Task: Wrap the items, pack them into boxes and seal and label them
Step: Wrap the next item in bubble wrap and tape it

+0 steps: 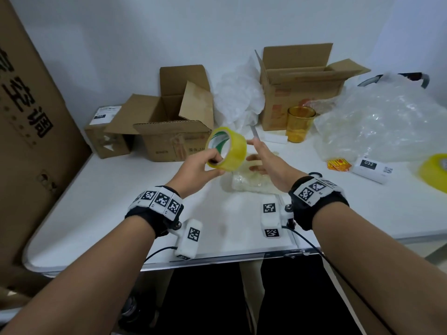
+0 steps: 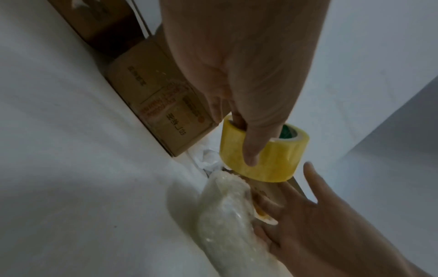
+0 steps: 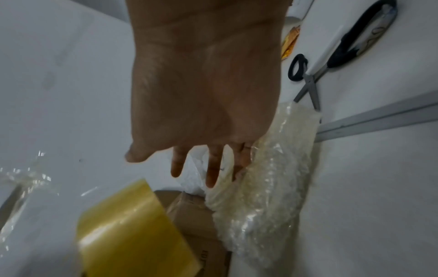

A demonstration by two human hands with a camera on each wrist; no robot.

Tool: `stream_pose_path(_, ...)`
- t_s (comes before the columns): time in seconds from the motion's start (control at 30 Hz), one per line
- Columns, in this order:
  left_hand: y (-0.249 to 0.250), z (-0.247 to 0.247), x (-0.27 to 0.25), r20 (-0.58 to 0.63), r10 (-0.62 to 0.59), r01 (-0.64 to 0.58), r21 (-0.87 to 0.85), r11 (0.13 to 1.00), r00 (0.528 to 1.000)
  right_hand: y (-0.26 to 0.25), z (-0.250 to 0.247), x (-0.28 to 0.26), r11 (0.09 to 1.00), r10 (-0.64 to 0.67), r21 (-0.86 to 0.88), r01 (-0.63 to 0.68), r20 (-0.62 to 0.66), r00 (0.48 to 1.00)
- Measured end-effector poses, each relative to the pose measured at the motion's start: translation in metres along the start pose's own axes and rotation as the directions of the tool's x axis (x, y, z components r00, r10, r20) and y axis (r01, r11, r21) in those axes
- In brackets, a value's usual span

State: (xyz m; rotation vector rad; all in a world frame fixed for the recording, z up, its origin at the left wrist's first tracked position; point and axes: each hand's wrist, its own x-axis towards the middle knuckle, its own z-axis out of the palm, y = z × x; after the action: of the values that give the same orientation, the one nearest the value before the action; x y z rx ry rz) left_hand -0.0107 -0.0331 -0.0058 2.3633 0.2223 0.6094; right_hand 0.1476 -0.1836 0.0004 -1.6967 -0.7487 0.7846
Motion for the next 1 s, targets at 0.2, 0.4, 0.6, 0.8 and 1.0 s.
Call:
stream_pose_path(0.2,0.013,0.016,0.014,0.012,0.038,-0.038,-0.056,0.998,0.999,0.001,-0.001,-0.005,0.985,-0.107,0.139,0.098,0.060,0.992)
stream_pose_path(0.4,0.009,0.027,0.018,0.123,0.023,-0.016,-0.056,0.998,0.992,0.003,-0.012,-0.004,0.949,-0.124,0.303,0.080,0.128,0.984)
stream_pose_path(0.6,0.008,0.036,0.021,0.052,-0.077,0.084,-0.149,0.985,0.996,0.011,-0.019,-0.002,0.894,-0.101,0.444,0.063,0.062,0.993)
stream_pose_path(0.8,0.016,0.033,0.024,0.094,-0.028,0.029,-0.010,1.000,0.995,0.017,-0.020,0.006,0.818,0.020,0.574,0.016,-0.056,0.998)
stream_pose_path(1.0,0.003,0.023,0.031,0.201,-0.375,0.424,-0.345,0.837,0.905,0.023,-0.028,0.008,0.762,0.078,0.647,-0.029,-0.047,0.996)
